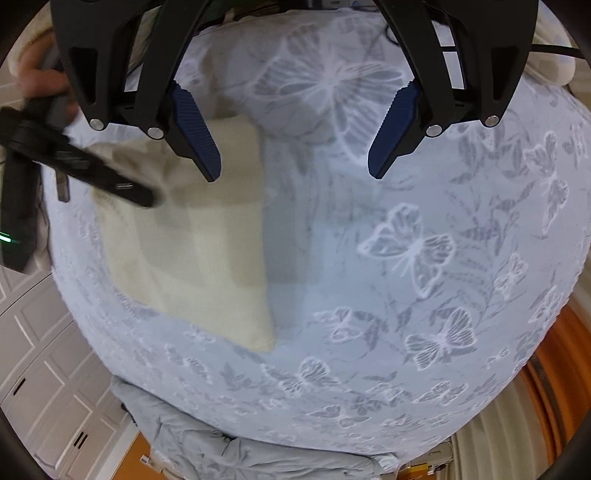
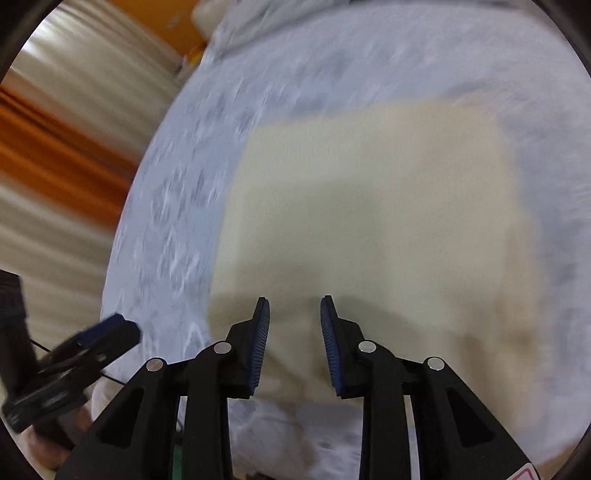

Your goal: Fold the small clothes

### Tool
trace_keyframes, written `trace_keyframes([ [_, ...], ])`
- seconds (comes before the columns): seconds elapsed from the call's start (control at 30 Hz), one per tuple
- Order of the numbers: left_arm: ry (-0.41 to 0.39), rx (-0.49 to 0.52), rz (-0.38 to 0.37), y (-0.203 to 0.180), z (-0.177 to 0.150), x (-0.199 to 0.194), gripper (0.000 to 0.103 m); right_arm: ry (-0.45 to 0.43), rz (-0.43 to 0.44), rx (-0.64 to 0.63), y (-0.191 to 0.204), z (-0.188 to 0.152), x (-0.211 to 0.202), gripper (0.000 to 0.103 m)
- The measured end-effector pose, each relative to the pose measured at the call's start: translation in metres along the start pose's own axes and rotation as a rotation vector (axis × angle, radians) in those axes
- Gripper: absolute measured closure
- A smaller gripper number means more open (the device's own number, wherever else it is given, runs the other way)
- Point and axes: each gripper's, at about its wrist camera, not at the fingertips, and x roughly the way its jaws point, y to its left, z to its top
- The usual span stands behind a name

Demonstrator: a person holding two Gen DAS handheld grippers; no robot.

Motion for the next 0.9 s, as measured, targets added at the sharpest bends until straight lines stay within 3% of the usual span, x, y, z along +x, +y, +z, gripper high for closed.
trace_keyframes([
  [0.07, -0.006, -0.001, -0.031, -0.014, 0.006, 0.005, 0.023, -0.088, -0.066, 0.022, -0.020, 0.000, -0.032, 0.077],
  [0.13, -0.006, 0.009, -0.055, -0.029, 0.011, 0.010, 0.023, -0.096, -0.144, 0.055, -0.042, -0.004, -0.041, 0.076],
  [0.17, -0.008, 0.019, -0.065, -0.039, 0.011, 0.013, 0.023, -0.063, -0.178, 0.063, -0.053, -0.006, -0.035, 0.082],
  [0.23, -0.009, 0.074, -0.058, -0.063, 0.011, 0.027, 0.019, 0.061, -0.326, 0.031, -0.073, -0.013, 0.000, 0.078],
  [0.27, 0.003, 0.102, -0.033, -0.072, 0.009, 0.035, 0.019, 0.114, -0.322, 0.032, -0.084, -0.019, 0.015, 0.078],
  [0.33, 0.026, 0.155, 0.011, -0.086, 0.006, 0.050, 0.019, 0.075, -0.284, 0.081, -0.085, -0.018, 0.002, 0.077],
  [0.4, 0.022, 0.170, 0.024, -0.092, 0.003, 0.053, 0.019, -0.024, -0.232, 0.097, -0.077, -0.010, -0.023, 0.073],
  [0.43, 0.024, 0.164, 0.017, -0.092, 0.002, 0.052, 0.019, -0.048, -0.229, 0.099, -0.076, -0.008, -0.030, 0.063],
  [0.47, 0.029, 0.152, 0.007, -0.091, 0.002, 0.053, 0.019, -0.074, -0.235, 0.103, -0.077, -0.004, -0.035, 0.044],
  [0.53, 0.041, 0.127, -0.008, -0.089, 0.005, 0.057, 0.015, -0.103, -0.271, 0.105, -0.084, 0.002, -0.036, 0.024],
  [0.63, 0.062, 0.050, -0.027, -0.080, 0.011, 0.067, 0.010, -0.051, -0.278, 0.126, -0.103, 0.007, -0.019, 0.022],
  [0.77, 0.142, -0.003, -0.027, -0.073, 0.016, 0.097, 0.009, 0.059, -0.060, 0.260, -0.137, -0.008, 0.023, 0.016],
  [0.9, 0.155, -0.014, -0.037, -0.072, 0.017, 0.115, 0.005, 0.014, 0.018, 0.285, -0.141, -0.019, 0.035, 0.005],
])
